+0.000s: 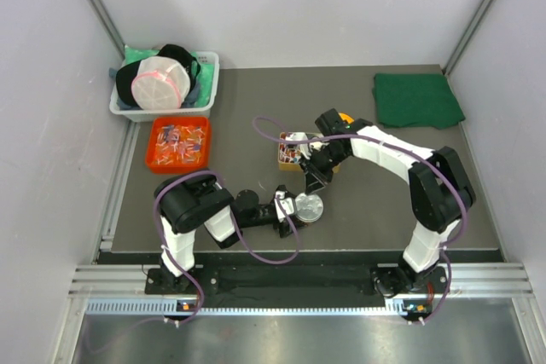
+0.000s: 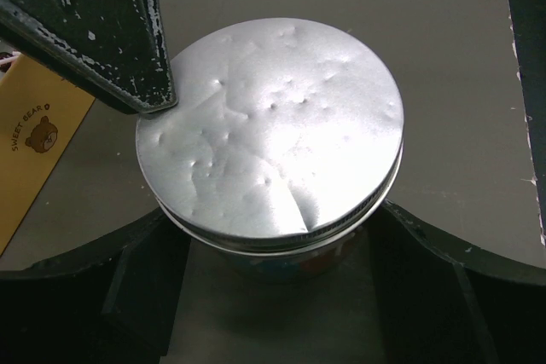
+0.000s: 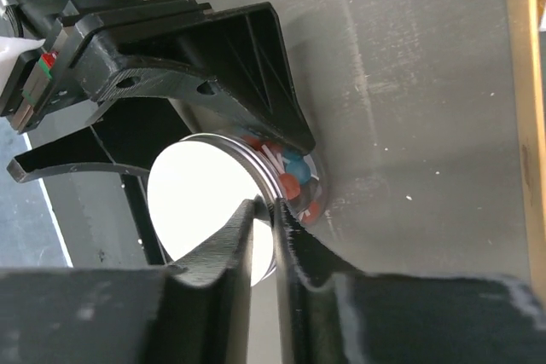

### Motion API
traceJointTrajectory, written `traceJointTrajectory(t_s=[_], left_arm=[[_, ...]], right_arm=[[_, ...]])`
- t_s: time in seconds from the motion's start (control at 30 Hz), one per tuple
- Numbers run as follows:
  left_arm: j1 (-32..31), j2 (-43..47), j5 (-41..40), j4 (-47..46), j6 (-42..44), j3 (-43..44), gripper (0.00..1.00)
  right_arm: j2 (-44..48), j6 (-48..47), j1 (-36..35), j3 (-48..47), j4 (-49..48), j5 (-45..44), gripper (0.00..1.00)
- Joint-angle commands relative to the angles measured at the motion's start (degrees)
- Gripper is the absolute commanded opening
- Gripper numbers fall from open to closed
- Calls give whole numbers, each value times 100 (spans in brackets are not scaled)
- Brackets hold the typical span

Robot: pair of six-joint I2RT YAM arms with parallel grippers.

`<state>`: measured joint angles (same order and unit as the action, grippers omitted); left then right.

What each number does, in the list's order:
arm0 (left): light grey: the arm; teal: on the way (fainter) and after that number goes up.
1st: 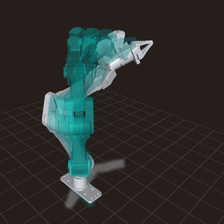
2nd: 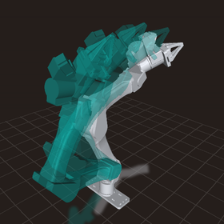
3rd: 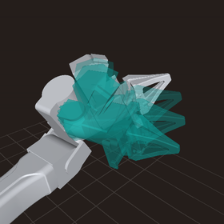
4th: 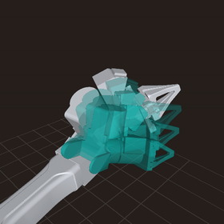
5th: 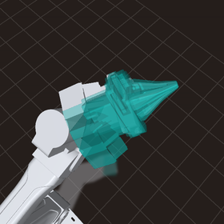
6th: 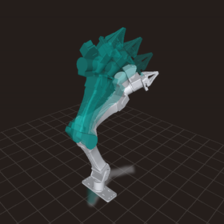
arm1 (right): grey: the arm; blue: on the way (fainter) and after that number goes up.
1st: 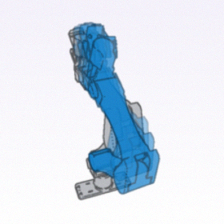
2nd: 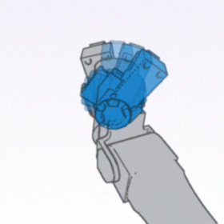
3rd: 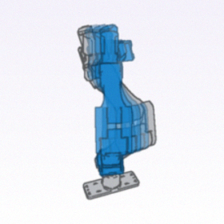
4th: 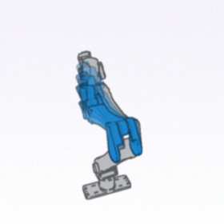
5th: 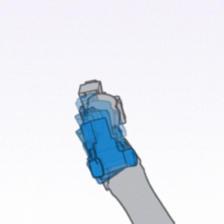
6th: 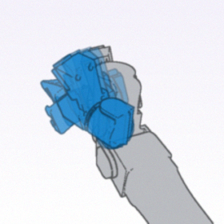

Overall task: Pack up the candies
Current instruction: Screw the bottle lid onto the packing bottle.

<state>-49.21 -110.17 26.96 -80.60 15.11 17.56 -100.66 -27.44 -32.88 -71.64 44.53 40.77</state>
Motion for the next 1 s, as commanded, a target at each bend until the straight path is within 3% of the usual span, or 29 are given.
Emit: traceJointTrajectory(t_s=[0.0, 0.97], left_arm=[[26, -136, -200, -1301, 238, -34, 75], [26, -136, -604, -1072, 299, 89, 74]], right_arm=[[91, -121, -60, 36, -33, -52, 10], [1040, -148, -60, 1231, 495, -210, 6]])
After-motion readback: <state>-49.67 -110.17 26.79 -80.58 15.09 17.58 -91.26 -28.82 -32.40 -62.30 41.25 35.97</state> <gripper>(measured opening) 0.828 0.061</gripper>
